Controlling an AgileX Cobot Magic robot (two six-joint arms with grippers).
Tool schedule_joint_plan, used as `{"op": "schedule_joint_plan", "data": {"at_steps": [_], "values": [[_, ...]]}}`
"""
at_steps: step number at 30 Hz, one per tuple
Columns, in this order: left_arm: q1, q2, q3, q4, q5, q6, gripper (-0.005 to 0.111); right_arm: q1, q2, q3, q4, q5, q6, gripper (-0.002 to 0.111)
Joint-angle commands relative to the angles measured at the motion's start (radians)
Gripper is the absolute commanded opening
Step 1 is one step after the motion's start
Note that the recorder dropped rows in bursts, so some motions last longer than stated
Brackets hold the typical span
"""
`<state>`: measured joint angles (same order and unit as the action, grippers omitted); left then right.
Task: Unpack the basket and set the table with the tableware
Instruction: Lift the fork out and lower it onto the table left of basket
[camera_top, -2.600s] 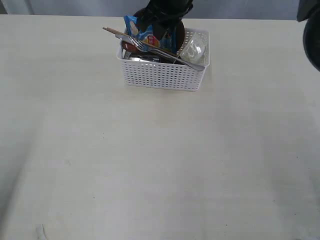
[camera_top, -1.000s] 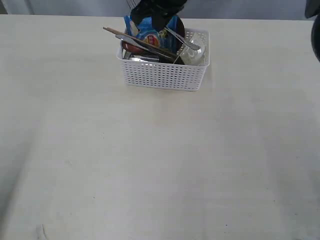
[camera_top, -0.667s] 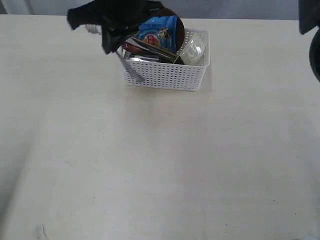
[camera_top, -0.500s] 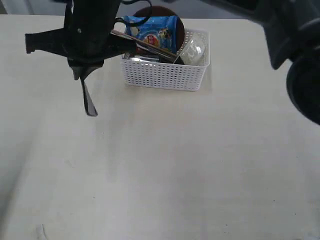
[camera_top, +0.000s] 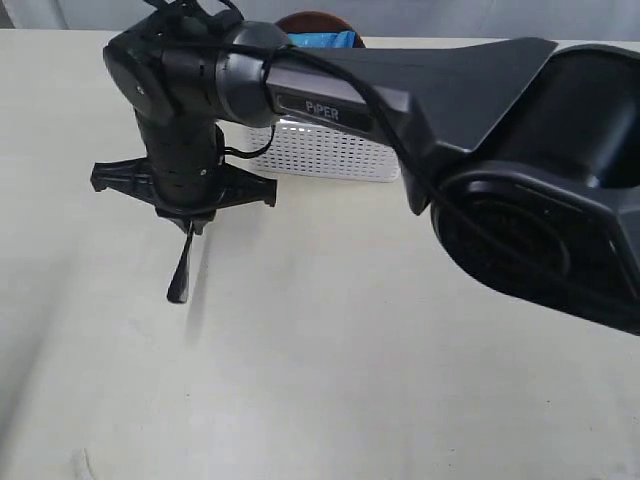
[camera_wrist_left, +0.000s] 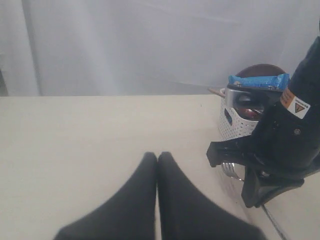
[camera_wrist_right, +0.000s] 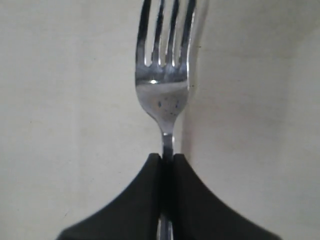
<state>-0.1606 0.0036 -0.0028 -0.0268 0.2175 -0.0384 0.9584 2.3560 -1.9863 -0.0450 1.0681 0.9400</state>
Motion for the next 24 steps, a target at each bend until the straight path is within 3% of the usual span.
{"op": "schedule_joint_plan", "data": {"at_steps": [1, 24], "values": [[-0.001, -0.004, 0.003, -0.003, -0.006, 0.0, 0.0, -0.001, 0.01, 0.0, -0.02, 0.009, 0.023, 0.0], [-0.001, -0.004, 0.003, -0.006, -0.006, 0.0, 0.0, 0.05, 0.068, 0.0, -0.069, 0.008, 0.04, 0.0]]}}
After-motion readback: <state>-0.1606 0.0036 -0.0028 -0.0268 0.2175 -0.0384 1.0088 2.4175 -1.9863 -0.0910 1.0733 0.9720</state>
